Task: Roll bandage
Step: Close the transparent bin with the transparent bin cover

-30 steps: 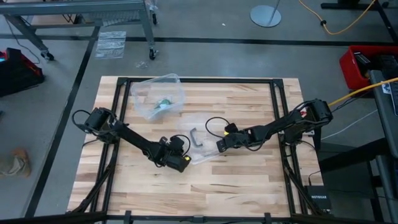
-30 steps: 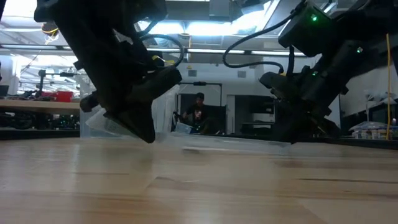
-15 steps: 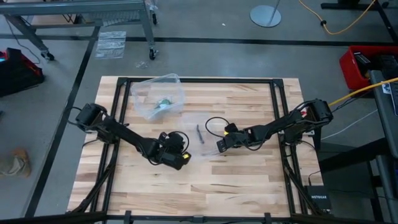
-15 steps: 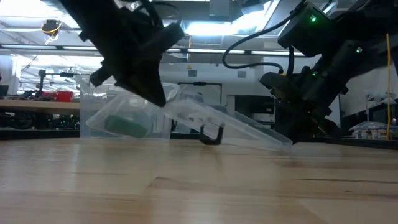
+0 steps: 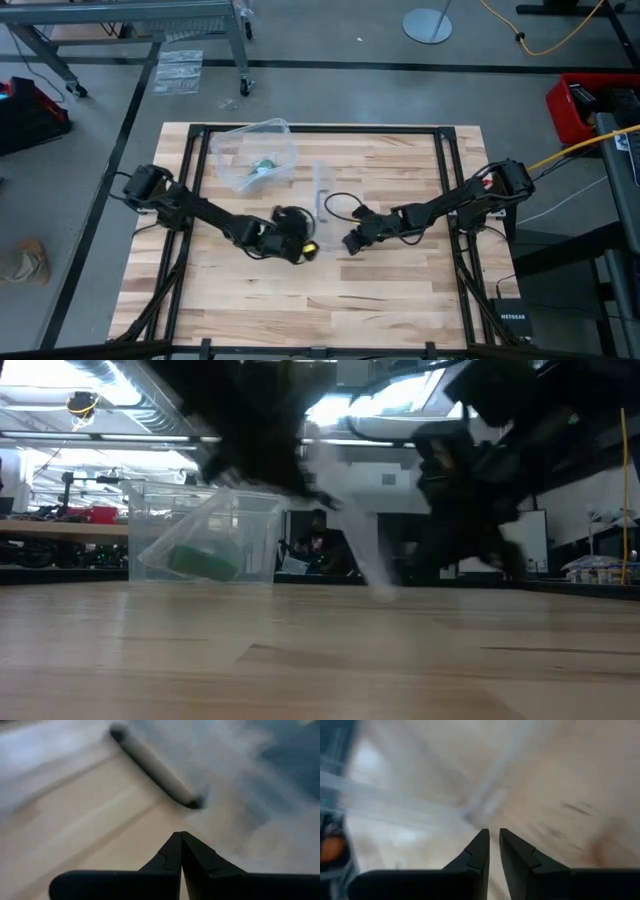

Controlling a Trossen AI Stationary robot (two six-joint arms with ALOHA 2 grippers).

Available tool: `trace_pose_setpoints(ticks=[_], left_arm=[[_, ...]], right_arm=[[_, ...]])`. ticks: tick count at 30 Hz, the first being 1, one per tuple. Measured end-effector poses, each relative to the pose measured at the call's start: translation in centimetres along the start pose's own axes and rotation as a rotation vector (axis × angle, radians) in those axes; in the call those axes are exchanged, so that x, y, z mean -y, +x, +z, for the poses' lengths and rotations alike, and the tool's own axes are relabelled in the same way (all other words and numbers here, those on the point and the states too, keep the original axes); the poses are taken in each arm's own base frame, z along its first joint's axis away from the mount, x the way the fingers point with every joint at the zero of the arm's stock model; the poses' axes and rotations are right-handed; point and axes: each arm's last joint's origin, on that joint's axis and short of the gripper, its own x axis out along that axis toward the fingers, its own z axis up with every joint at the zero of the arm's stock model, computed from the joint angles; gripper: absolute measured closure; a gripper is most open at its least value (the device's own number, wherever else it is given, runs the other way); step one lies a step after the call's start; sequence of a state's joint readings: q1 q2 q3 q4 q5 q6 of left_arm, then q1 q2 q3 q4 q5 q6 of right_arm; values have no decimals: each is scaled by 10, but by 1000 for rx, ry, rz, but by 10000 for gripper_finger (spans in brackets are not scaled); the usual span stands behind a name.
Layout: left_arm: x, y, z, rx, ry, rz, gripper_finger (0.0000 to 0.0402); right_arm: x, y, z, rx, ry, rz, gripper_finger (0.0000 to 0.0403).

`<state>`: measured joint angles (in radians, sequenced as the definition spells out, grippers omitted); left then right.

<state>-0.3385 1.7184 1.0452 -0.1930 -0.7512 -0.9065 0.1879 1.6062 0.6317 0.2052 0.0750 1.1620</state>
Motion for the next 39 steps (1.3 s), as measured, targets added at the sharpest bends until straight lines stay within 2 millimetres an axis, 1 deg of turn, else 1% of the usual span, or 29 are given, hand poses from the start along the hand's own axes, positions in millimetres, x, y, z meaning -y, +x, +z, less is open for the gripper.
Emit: trace_pose_setpoints(ticks=[2,5,8,13,22,27,35,39], left_arm=[[10,-1,10,59,-1,-73,401],[9,0,14,80,14,-74,401],[7,2,12,72,27,-59,401],[7,1,13,79,30,-62,401],[14,1,22,151,55,-119,401],[16,1,26,167,42,-156,401],[22,-2,33,183,45,-176,401],[28,-4,35,181,50,-237,401]], right_arm=[[-5,2,2,18,-37,60,354],[-14,-1,4,80,-42,114,354],[-10,0,0,65,-49,78,354],[-8,-1,-1,72,-48,52,354],[-8,-1,2,114,-40,40,354],[-9,-1,2,120,-36,54,354],[-18,-2,6,152,-27,143,354],[-19,-3,6,158,-26,159,354]])
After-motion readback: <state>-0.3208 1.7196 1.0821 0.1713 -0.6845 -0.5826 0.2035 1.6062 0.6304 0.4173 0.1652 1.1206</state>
